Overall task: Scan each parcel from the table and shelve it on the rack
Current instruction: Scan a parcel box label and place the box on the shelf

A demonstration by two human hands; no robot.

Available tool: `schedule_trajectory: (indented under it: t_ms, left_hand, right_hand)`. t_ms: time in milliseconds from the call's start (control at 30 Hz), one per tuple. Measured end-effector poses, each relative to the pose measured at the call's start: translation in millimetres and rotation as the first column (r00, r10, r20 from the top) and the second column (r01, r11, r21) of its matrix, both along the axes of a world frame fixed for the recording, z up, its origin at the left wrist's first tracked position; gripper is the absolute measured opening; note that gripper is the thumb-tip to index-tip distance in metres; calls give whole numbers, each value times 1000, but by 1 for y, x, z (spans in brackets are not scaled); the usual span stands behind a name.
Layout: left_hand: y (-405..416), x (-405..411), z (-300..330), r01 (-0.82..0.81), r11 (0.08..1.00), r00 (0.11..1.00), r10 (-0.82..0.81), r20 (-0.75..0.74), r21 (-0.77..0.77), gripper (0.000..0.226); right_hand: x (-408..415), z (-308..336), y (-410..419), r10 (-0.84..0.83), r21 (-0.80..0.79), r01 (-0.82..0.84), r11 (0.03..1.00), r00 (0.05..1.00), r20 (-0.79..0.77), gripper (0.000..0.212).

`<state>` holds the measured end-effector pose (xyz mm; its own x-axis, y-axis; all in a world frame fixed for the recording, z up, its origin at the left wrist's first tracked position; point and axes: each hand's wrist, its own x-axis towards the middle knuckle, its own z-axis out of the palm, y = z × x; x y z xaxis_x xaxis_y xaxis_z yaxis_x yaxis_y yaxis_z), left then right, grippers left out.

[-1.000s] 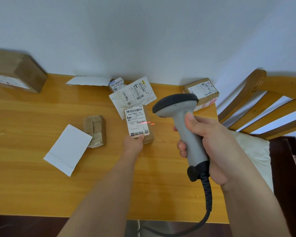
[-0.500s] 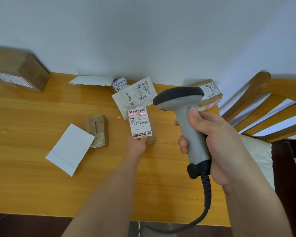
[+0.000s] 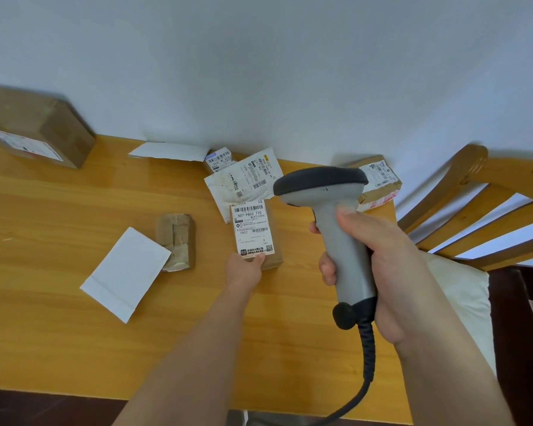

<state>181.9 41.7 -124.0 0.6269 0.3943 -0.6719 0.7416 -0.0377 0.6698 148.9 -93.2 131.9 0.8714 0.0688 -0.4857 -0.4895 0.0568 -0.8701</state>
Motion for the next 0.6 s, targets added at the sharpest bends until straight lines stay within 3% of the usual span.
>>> schedule_trajectory:
  t_ms: [100,200,367,433,500,600]
  left_hand:
    - [12,-11,1,-66,990,998,65,-14,-124,37]
    - [31,-26,18,-175,892,984,166,-58,-416,35]
    - [71,-44,82,-34,713,983,149,105,-700,36]
    - [88,-54,110,29,703,966,163,202,-710,38]
    - [109,-69,135,68,749,939,174,296,-659,51]
    - [145,-102,165,-7,795,888,285,362,-607,57]
  right_hand:
    - [6,-34,5,-41,-85,38,996,999,-30,16]
    - [7,-68,17,-107,-100,97,990,989,-103,19]
    - [-4,-84,58,-129,-48,127,991,990,-59,23]
    - [-10,-76,81,-119,-13,119,993,993,14,26]
    - [-17,-64,105,-97,-1,98,995,989,115,28]
    - [-28,-41,140,-26,42,19,999,984,178,29]
